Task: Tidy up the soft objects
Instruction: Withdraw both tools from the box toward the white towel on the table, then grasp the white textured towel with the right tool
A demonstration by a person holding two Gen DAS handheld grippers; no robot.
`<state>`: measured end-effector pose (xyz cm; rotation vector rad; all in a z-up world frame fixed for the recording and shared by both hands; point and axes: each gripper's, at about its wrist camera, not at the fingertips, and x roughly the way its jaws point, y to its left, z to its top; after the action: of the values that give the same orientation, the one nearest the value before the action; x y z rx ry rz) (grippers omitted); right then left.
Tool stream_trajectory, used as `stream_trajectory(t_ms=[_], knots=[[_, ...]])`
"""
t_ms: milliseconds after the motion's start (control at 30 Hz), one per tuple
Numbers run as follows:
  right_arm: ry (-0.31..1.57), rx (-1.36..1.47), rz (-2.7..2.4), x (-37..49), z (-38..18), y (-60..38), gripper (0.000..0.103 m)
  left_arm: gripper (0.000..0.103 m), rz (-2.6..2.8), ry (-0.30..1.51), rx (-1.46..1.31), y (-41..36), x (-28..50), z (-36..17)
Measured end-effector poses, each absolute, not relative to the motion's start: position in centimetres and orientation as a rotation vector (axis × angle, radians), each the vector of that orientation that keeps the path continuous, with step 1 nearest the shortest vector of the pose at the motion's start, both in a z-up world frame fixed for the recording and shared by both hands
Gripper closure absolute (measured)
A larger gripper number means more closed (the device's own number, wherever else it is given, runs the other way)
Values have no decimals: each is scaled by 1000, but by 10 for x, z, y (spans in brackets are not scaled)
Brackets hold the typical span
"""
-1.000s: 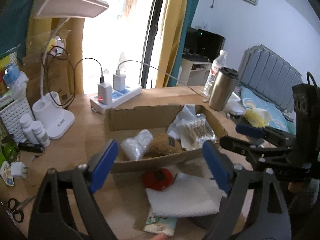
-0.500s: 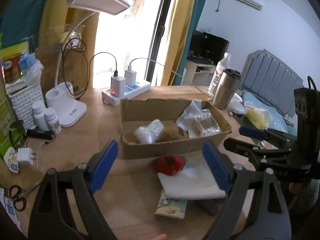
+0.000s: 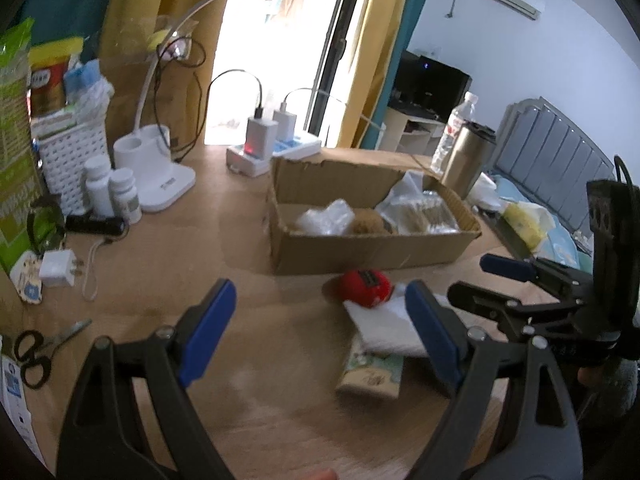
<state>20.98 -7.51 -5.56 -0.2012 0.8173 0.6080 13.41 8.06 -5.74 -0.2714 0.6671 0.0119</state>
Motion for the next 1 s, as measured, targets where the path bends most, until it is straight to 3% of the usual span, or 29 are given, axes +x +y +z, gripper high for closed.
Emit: stream_trajectory(t_ms=[1000], knots=[[930, -210, 631, 224, -106, -58, 21, 15, 24, 758, -323, 90, 136, -107]])
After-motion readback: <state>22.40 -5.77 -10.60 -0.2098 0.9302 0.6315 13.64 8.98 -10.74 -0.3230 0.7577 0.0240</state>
